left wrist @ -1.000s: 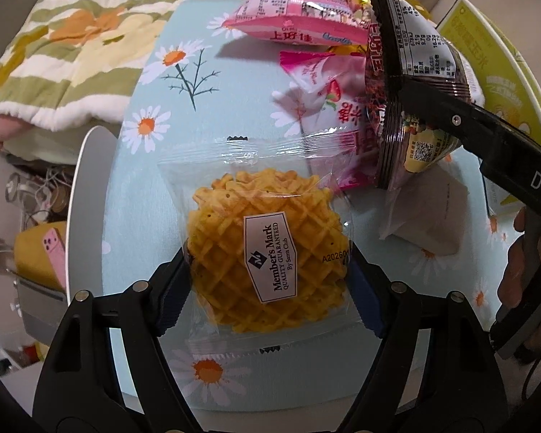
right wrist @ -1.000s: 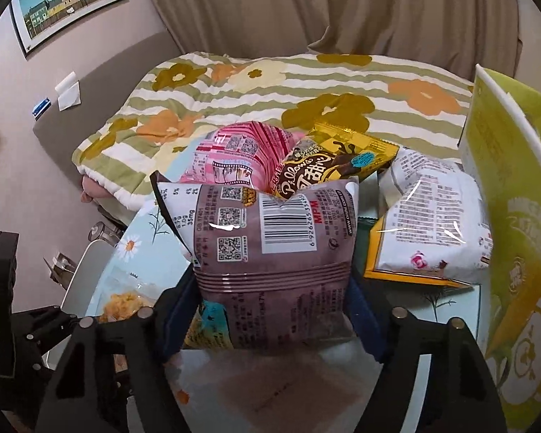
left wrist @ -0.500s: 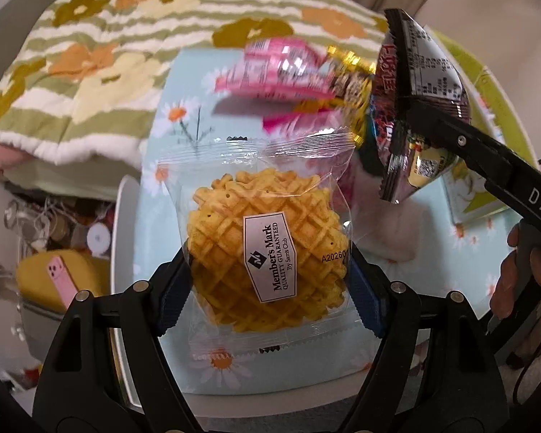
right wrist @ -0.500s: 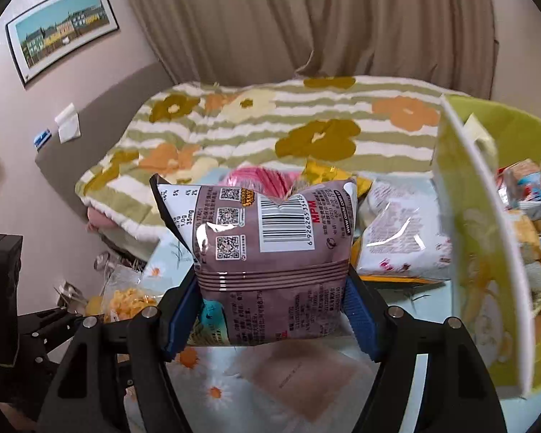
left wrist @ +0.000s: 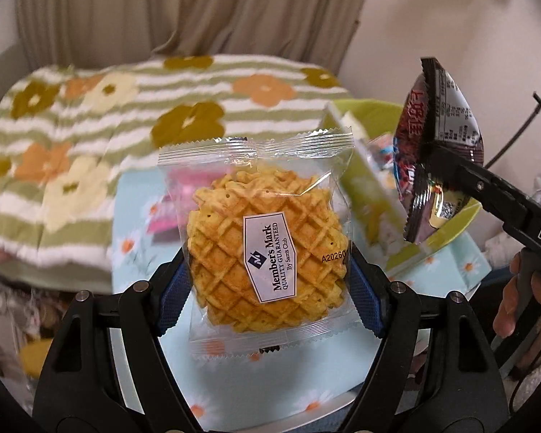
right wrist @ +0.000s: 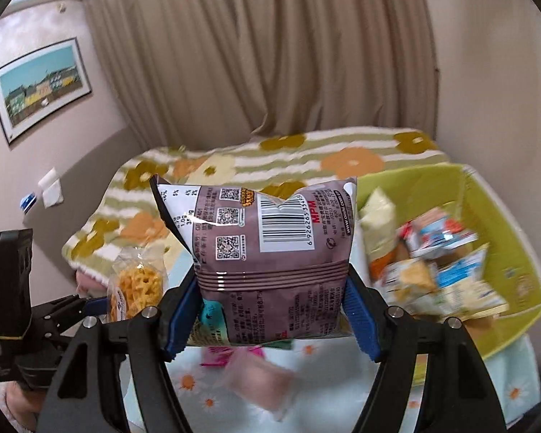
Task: Organize snacks
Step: 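Carry the waffle pack and purple bag over the yellow box and open both tools, then move both tools back over the remaining snacks on the table, then grasp the pink striped bag with the left tool while the right tool grasps the gold chocolate bag, then lift both bags over the yellow box and open both tools to drop them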
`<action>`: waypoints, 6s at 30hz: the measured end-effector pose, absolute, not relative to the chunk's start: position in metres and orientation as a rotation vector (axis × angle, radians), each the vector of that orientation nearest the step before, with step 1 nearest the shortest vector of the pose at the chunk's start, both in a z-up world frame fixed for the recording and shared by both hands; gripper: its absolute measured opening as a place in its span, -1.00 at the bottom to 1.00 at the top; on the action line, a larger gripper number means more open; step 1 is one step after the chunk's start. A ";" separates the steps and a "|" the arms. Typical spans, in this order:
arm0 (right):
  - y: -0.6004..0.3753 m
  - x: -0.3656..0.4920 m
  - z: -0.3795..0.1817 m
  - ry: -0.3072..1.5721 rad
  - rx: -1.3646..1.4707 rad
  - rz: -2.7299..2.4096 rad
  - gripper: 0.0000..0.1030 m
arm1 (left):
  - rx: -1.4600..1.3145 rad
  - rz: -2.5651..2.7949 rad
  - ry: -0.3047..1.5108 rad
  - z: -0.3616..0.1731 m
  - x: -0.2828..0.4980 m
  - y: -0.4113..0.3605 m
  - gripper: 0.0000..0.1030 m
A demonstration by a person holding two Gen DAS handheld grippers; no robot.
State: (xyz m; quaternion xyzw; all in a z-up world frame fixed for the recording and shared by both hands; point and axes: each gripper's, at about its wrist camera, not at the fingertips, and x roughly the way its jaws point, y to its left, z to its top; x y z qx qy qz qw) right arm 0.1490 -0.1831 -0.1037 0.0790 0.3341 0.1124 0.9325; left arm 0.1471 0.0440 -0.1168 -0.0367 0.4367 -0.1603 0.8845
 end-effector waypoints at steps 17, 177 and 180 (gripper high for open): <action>-0.381 0.173 -0.091 0.715 0.190 0.196 0.34 | -0.070 -0.410 0.885 -0.091 0.205 -0.173 0.46; -0.050 0.296 -0.225 1.058 0.236 0.204 0.04 | -0.285 -0.280 1.158 -0.208 0.322 0.183 0.32; -0.057 0.290 -0.204 1.023 0.237 0.225 0.04 | -0.271 -0.286 1.119 -0.184 0.316 0.173 0.32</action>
